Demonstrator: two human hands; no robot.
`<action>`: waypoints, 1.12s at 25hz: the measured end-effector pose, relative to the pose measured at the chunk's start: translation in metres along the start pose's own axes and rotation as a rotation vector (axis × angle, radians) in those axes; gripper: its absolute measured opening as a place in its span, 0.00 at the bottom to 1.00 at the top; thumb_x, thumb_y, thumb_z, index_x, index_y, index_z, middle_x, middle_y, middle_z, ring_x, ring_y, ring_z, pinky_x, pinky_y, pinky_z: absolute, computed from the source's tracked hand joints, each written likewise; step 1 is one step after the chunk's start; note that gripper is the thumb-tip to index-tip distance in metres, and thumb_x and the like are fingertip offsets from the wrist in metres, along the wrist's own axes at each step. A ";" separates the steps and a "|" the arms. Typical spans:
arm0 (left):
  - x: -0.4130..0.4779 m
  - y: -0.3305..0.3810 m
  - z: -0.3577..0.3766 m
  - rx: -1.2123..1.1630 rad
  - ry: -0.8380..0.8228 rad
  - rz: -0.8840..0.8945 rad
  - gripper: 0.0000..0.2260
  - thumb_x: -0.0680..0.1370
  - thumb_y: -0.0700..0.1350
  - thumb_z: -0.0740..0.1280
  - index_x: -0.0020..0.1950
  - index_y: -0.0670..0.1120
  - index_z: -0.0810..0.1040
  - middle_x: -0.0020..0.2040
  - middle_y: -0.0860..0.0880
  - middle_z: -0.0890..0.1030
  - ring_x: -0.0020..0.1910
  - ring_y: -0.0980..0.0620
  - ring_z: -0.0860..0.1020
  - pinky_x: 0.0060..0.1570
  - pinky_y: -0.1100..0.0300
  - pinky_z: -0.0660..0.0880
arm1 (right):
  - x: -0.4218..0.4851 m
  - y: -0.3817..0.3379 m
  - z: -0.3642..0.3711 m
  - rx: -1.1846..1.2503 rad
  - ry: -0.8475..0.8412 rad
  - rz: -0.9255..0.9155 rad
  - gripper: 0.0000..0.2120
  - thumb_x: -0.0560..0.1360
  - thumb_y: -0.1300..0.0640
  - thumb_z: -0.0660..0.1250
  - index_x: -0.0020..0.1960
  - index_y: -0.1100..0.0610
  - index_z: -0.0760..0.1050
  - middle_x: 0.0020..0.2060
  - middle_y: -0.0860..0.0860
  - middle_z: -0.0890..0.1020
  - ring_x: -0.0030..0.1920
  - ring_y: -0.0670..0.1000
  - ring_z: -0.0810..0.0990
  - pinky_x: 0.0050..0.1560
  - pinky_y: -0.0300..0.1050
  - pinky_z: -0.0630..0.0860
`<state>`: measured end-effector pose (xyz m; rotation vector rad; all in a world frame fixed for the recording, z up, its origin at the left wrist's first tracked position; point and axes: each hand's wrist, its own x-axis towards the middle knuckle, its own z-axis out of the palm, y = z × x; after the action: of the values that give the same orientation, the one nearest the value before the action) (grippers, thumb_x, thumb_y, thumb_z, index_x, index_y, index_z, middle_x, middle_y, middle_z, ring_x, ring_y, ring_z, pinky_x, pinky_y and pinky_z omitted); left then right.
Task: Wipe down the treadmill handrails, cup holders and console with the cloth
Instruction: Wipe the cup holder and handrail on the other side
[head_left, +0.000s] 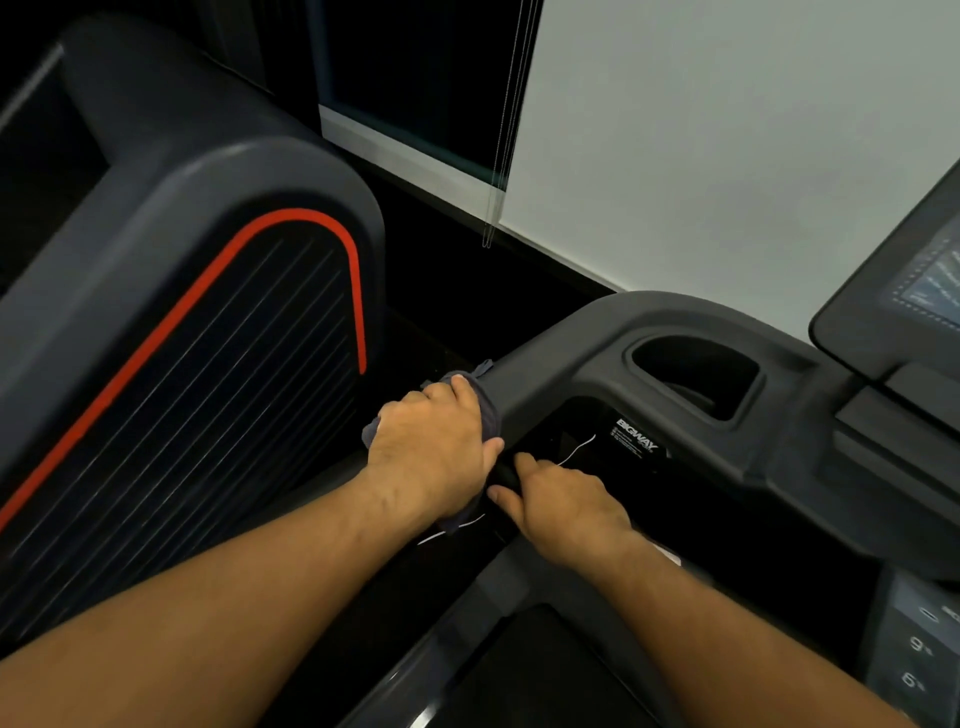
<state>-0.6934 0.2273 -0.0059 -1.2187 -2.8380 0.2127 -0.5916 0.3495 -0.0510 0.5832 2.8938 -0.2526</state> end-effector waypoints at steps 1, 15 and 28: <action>0.007 0.003 0.000 -0.024 0.004 -0.011 0.35 0.80 0.64 0.51 0.76 0.39 0.56 0.66 0.38 0.72 0.59 0.40 0.76 0.52 0.47 0.76 | 0.001 0.000 0.001 -0.009 0.003 -0.001 0.21 0.79 0.36 0.52 0.60 0.51 0.67 0.49 0.50 0.78 0.47 0.53 0.80 0.47 0.52 0.78; -0.067 -0.048 0.010 0.026 0.021 0.087 0.38 0.79 0.66 0.55 0.79 0.47 0.45 0.71 0.39 0.66 0.62 0.40 0.73 0.52 0.49 0.75 | -0.004 -0.007 0.008 -0.130 0.084 0.067 0.24 0.78 0.33 0.50 0.60 0.50 0.68 0.52 0.51 0.80 0.50 0.57 0.80 0.44 0.52 0.74; -0.021 -0.022 0.007 -0.166 0.162 0.029 0.14 0.82 0.48 0.57 0.63 0.43 0.75 0.56 0.41 0.80 0.52 0.41 0.80 0.42 0.52 0.73 | 0.002 0.000 0.017 -0.148 0.138 0.073 0.24 0.76 0.31 0.50 0.57 0.48 0.68 0.51 0.50 0.81 0.49 0.57 0.80 0.43 0.52 0.73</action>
<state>-0.6952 0.1967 -0.0090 -1.2440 -2.7442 -0.1177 -0.5912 0.3465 -0.0680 0.7032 2.9812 0.0132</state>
